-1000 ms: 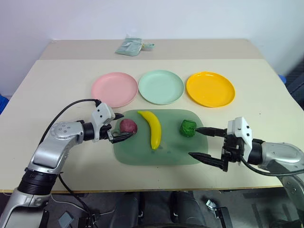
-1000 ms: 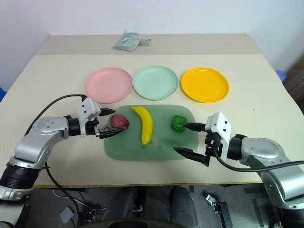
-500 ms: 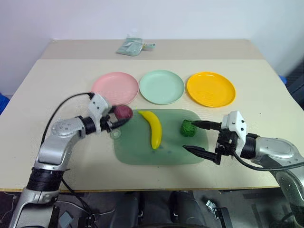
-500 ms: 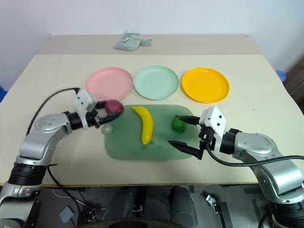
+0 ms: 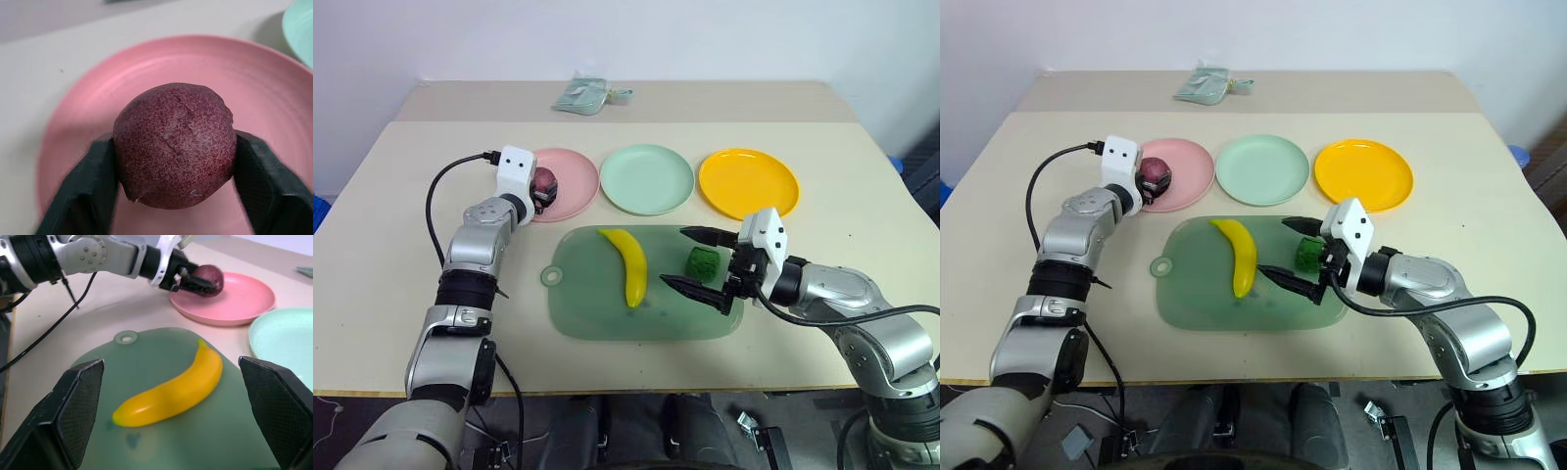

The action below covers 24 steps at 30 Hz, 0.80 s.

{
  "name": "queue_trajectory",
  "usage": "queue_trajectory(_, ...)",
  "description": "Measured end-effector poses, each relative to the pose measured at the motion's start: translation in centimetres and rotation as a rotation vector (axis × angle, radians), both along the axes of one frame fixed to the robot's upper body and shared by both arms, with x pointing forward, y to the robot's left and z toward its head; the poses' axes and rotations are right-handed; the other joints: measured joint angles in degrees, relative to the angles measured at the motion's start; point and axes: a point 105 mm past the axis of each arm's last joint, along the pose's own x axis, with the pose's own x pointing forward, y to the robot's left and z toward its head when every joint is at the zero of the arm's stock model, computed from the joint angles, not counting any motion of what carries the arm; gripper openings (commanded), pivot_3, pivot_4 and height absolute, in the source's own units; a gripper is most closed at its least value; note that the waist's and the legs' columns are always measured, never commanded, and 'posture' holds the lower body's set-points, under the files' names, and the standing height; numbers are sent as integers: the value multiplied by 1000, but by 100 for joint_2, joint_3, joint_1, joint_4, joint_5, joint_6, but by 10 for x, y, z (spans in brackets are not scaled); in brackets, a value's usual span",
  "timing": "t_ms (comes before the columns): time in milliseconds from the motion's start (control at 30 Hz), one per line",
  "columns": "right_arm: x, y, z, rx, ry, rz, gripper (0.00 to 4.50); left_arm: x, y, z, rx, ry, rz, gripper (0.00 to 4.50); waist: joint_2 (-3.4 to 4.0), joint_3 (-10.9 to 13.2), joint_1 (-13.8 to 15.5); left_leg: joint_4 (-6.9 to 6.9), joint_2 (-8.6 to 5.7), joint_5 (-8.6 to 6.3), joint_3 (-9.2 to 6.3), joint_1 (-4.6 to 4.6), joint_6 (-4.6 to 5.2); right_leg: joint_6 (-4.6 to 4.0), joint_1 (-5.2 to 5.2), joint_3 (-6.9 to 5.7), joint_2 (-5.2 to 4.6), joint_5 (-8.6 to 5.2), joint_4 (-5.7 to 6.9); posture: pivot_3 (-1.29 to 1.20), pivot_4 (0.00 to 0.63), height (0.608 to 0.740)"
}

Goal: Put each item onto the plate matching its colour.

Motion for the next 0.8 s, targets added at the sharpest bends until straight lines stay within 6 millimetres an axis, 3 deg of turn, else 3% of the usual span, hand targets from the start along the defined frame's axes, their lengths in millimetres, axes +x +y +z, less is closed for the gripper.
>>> queue_trajectory(200,12,0,-3,-31,8,-99,4500,-4,14,22,-24,-108,31,4452,0,0,-5,0,1,0,1,0,-2,0,-4,1,-3,0,-1,0,150,740)
queue_trajectory(333,23,11,-4,-81,-2,-146,4500,-24,25,36,2,-209,-8,4452,0,0,-18,-1,3,1,2,0,-6,-1,-9,2,-3,0,-2,0,150,740)
queue_trajectory(500,40,41,10,-37,21,-166,4500,-63,30,41,98,-283,-164,4452,1,0,-45,-2,5,3,5,0,-11,-2,-14,2,-6,-1,-5,0,150,740)
queue_trajectory(600,53,62,6,-54,114,-204,4500,-100,17,29,101,-251,-360,4452,3,-2,-66,-5,3,2,5,0,-11,-4,-15,4,-11,0,-5,0,150,740)
queue_trajectory(733,62,78,-17,-180,266,-268,4500,-152,-4,-7,61,-97,-596,4452,5,-2,-91,-10,3,2,2,-1,-13,-8,-21,5,-13,-1,-6,0,150,740)
queue_trajectory(800,64,80,-30,-240,322,-309,4500,-167,-8,-17,52,-53,-642,4452,7,-3,-93,-12,2,2,-1,-1,-13,-10,-22,4,-13,-2,-4,0,150,740)
